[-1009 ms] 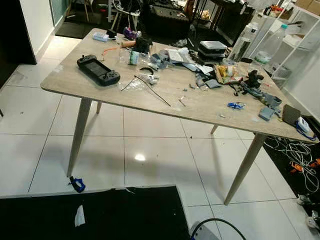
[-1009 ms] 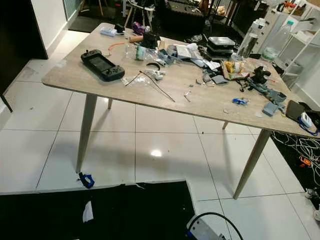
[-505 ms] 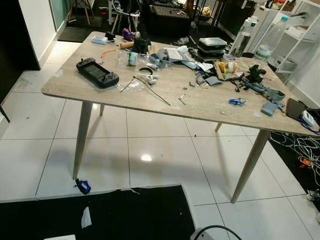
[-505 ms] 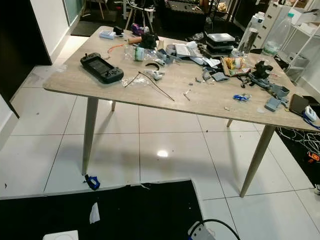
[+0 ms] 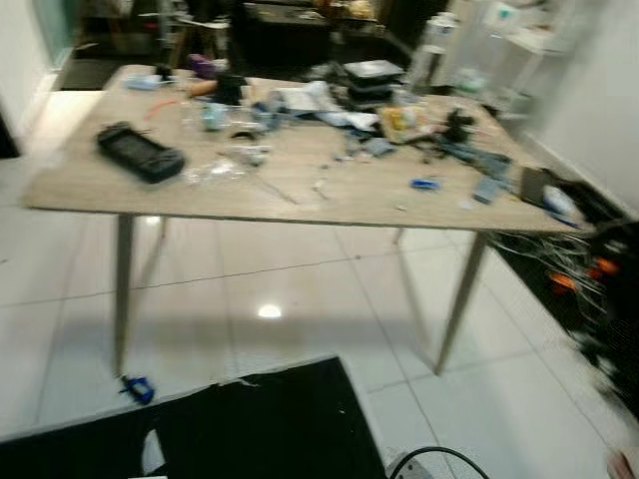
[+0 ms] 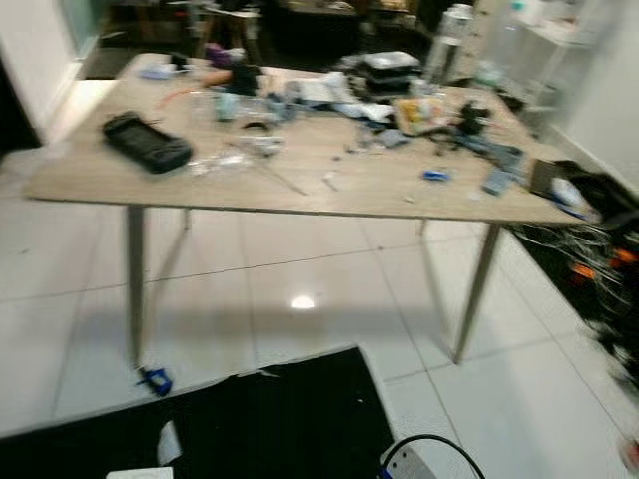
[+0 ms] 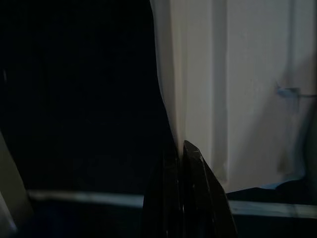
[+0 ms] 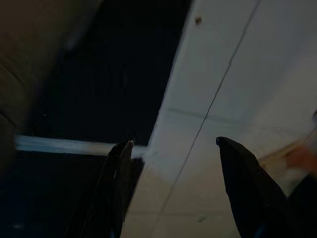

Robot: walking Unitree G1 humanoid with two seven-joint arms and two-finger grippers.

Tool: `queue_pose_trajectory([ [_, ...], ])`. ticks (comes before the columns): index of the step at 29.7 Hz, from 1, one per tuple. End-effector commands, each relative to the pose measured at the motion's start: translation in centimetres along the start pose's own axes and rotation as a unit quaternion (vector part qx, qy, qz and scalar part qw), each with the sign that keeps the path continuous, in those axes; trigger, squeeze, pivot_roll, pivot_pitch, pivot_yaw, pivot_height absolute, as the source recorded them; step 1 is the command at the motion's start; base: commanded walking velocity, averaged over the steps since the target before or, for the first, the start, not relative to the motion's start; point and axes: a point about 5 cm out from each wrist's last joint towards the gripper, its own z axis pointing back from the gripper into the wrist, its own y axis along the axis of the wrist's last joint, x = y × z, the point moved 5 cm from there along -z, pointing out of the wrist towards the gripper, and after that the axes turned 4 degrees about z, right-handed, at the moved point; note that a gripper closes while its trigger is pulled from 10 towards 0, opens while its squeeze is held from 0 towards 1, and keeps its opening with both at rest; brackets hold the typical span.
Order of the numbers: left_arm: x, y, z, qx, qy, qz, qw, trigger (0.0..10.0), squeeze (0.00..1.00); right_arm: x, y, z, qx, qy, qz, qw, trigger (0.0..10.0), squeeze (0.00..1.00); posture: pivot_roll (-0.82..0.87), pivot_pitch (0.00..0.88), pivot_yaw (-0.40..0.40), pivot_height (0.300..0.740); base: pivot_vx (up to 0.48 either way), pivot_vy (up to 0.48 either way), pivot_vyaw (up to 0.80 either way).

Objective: Picking trash to rubbish bin

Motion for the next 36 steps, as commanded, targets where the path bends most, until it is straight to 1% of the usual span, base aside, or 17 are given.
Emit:
queue_pose_trajectory([
  [1,0.7,-0.2,0.0,-0.005,-0.011,-0.004,1.0,10.0,0.0,0.4,-1.0,0.1,-0.013,-0.008,-0.012,1.0,10.0,0.0,0.15,0.007,-0.084,0.74,0.0,0.0,-0.73],
  [4,0.8,0.4,-0.1,0.0,-0.012,-0.005,1.0,10.0,0.0,0.5,-1.3,0.1,-0.015,-0.009,-0.014,1.0,10.0,0.0,0.15,0.007,-0.088,0.74,0.0,0.0,-0.73],
  [6,0.7,1.2,-0.1,0.01,-0.012,-0.01,1.0,10.0,0.0,0.4,-1.6,0.1,-0.021,-0.007,-0.01,1.0,10.0,0.0,0.15,0.012,-0.089,0.74,0.0,0.0,-0.73],
  [10,0.5,1.6,-0.1,0.014,-0.011,-0.014,1.0,10.0,0.0,0.2,-1.7,0.1,-0.021,-0.003,-0.008,1.0,10.0,0.0,0.16,0.01,-0.086,0.74,0.0,0.0,-0.73],
  [16,0.3,0.9,-0.1,0.006,-0.011,-0.023,1.0,10.0,0.0,-0.2,-1.1,0.0,-0.014,-0.001,-0.008,1.0,10.0,0.0,0.16,0.005,-0.078,0.74,0.0,0.0,-0.73],
  [17,0.4,0.4,0.0,0.002,-0.012,-0.025,1.0,10.0,0.0,-0.3,-0.9,0.0,-0.012,0.0,-0.007,1.0,10.0,0.0,0.16,0.005,-0.078,0.74,0.0,0.0,-0.73],
  [19,0.6,0.2,0.0,-0.001,-0.014,-0.027,1.0,10.0,0.0,-0.3,-0.8,0.0,-0.011,0.0,-0.005,1.0,10.0,0.0,0.17,0.0,-0.078,0.74,0.0,0.0,-0.73],
  [27,0.8,0.4,0.0,0.001,-0.019,-0.031,0.999,10.0,0.0,-0.2,-0.7,0.0,-0.011,-0.001,-0.001,1.0,10.0,0.0,0.18,0.0,-0.079,0.74,0.0,0.0,-0.73],
  [36,1.0,0.7,-0.1,0.004,-0.022,-0.035,0.999,10.0,0.0,-0.3,-0.5,0.0,-0.009,0.001,-0.01,1.0,10.0,0.0,0.17,0.0,-0.071,0.74,0.0,0.0,-0.73],
])
